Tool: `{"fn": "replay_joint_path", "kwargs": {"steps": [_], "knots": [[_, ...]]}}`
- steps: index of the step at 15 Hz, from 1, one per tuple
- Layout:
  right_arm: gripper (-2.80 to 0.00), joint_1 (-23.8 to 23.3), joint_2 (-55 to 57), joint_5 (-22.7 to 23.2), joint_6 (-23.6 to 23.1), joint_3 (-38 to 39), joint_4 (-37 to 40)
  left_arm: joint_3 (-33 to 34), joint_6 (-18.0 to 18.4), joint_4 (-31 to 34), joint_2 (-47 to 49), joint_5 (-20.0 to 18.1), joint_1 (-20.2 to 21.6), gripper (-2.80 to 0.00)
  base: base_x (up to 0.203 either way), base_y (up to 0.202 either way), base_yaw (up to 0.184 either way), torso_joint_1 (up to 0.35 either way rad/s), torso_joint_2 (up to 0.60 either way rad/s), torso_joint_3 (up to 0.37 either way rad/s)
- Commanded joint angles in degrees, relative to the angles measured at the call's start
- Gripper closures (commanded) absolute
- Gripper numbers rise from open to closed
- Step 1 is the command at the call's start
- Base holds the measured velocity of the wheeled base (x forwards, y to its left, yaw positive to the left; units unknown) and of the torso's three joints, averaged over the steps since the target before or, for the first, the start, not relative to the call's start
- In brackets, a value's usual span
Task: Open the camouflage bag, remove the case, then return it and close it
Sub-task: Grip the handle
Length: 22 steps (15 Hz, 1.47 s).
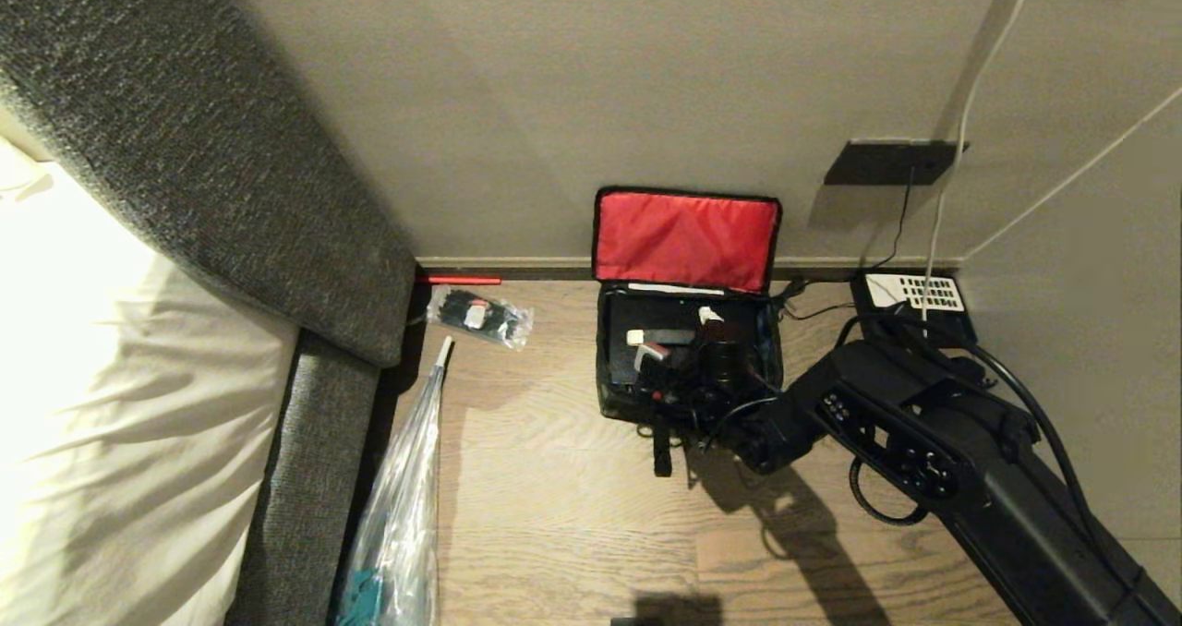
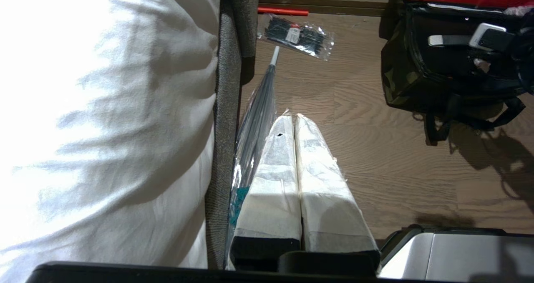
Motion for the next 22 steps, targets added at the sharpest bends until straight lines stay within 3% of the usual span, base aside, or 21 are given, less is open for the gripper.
{"fn": "replay_joint_path", "kwargs": {"steps": [1, 9, 17, 22], "knots": [[-2.8, -0.7, 1.8, 1.4, -4.4, -3.4, -1.4, 0.0, 0.0, 0.0, 0.0, 0.0, 0.0, 0.0, 0.0, 0.0, 0.0, 0.0, 0.0, 0.0], [-2.8, -0.8, 6.4, 1.8, -10.7, -9.2, -5.3, 0.0, 0.0, 0.0, 0.0, 0.0, 0.0, 0.0, 0.0, 0.0, 0.0, 0.0, 0.0, 0.0], [-2.8, -1.8, 9.0, 1.5, -11.4, -17.4, -5.2, 0.0, 0.0, 0.0, 0.0, 0.0, 0.0, 0.0, 0.0, 0.0, 0.0, 0.0, 0.0, 0.0], [-2.8, -2.4, 10.1, 1.7, -11.0, -17.4, -5.6, 0.0, 0.0, 0.0, 0.0, 0.0, 0.0, 0.0, 0.0, 0.0, 0.0, 0.0, 0.0, 0.0]]}}
